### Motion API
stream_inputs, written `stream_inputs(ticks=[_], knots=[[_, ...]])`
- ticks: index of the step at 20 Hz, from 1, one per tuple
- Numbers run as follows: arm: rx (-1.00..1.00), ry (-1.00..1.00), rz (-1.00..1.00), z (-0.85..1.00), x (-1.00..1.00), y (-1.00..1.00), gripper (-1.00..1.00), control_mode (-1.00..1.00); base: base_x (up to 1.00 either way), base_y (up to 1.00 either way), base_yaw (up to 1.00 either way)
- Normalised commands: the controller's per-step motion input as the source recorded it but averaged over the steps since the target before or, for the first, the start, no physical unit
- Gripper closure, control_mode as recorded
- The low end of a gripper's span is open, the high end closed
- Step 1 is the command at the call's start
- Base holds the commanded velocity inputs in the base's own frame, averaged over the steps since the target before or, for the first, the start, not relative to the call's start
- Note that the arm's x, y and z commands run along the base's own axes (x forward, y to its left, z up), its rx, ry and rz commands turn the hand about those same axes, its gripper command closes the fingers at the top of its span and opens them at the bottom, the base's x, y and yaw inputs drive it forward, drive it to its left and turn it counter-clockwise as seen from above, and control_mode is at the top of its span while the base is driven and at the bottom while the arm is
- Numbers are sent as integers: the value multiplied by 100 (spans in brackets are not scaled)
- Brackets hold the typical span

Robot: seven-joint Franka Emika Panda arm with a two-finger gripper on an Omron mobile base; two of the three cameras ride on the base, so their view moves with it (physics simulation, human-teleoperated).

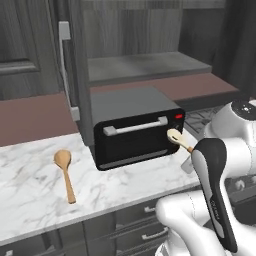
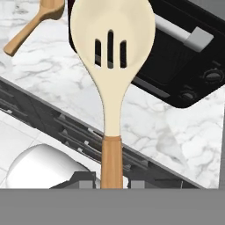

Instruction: Organize the utensils by type. Pick up the wooden spoons from the counter and place them in the open cabinet. Then pick up the metallic utensils from the counter and place them in the open drawer.

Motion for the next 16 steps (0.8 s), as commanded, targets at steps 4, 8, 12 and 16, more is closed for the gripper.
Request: stream_inputs(ticks=[4,8,12,16], knots=[[0,0,0,0,0,0,100,100,20,-6,17],[0,0,0,0,0,0,100,100,28,0,20],[0,0,0,0,0,0,100,100,26,0,20],[0,0,0,0,0,0,100,100,17,0,18]])
